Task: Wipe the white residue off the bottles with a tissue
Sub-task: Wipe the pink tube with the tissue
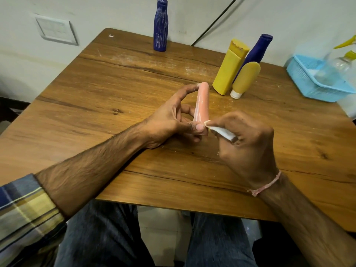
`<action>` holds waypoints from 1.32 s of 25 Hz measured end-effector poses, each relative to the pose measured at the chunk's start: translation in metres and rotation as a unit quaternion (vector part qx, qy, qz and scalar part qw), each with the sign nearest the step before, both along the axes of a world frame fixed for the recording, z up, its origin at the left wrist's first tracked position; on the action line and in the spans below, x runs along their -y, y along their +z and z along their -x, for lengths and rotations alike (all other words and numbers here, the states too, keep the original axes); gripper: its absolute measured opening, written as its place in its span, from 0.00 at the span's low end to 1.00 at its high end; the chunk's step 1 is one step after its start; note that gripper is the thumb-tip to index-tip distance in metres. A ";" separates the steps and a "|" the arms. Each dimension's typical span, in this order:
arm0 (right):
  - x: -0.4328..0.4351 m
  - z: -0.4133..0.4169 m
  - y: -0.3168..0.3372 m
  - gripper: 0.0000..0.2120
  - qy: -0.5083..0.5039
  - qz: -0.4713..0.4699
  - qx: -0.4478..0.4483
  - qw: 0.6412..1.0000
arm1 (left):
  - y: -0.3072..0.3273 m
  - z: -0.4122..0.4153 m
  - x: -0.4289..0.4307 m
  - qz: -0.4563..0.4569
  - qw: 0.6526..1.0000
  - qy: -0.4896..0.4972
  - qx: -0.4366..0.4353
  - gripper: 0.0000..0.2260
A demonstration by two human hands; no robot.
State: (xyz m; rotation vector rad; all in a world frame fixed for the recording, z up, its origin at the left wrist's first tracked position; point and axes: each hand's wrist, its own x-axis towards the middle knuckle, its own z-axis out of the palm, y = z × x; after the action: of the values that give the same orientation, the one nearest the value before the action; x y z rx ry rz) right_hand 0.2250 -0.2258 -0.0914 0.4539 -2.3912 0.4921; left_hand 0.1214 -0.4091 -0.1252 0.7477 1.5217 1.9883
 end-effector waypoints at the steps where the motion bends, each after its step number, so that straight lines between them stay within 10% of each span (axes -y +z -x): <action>1: 0.001 0.004 0.005 0.09 -0.012 0.015 -0.017 1.000 | 0.001 -0.001 -0.001 0.001 1.000 0.003 -0.005 0.42; 11: 0.013 0.003 -0.008 0.12 -0.005 -0.002 0.005 1.000 | -0.002 -0.003 0.000 0.022 0.999 0.039 -0.005 0.44; 28: 0.010 0.006 -0.010 0.09 -0.048 0.233 0.076 0.968 | 0.000 -0.001 -0.004 0.065 0.993 0.065 -0.078 0.60; 33: 0.001 0.019 0.013 0.07 -0.081 0.180 -0.019 0.980 | 0.000 -0.001 -0.002 0.055 0.996 0.044 -0.051 0.57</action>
State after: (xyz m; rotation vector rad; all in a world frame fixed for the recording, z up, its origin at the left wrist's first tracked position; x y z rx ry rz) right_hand 0.2063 -0.2270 -0.0788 0.1036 -2.2135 0.8130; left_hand 0.1223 -0.4066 -0.1257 0.7591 1.7350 1.9369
